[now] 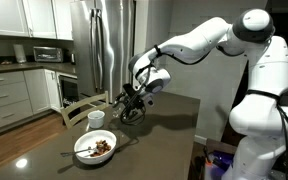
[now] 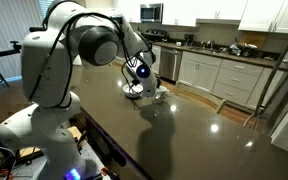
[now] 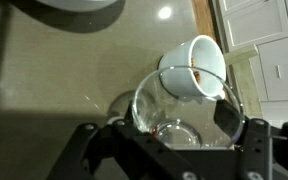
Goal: Pour the contents in the glass cup into the white bowl
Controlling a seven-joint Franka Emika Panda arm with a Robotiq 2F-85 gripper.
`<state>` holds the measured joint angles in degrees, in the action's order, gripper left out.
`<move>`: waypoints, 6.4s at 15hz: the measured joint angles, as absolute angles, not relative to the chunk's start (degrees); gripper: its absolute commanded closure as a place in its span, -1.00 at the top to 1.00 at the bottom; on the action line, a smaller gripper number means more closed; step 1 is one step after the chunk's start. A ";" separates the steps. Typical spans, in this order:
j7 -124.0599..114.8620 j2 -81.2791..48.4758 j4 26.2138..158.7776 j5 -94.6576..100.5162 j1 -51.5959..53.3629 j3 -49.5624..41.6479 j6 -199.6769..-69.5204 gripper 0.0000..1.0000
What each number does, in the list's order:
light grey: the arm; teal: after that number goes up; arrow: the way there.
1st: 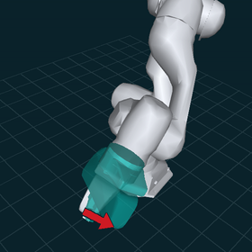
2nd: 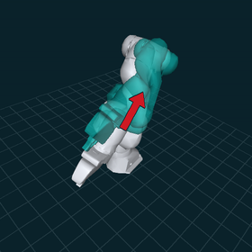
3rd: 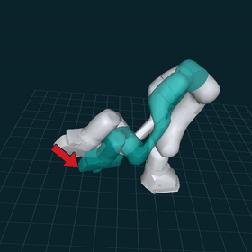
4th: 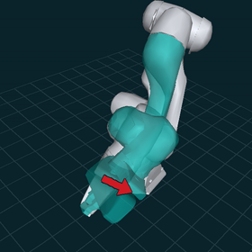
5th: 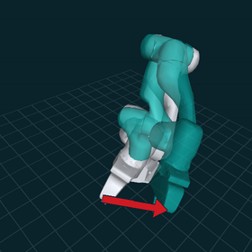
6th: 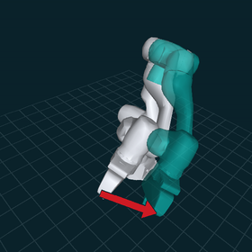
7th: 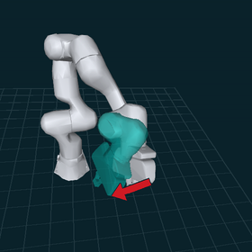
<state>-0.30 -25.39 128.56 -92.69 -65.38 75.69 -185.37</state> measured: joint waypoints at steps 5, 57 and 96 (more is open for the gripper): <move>-11.43 -22.45 130.56 -85.41 -64.85 72.69 -179.34 0.08; -48.96 -8.35 129.51 -62.48 -1.99 -1.44 -147.58 0.08; -50.66 -11.97 129.01 -70.50 -2.92 -4.70 -136.64 1.00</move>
<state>-50.66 -11.97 129.01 -70.50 -2.92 -4.70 -136.64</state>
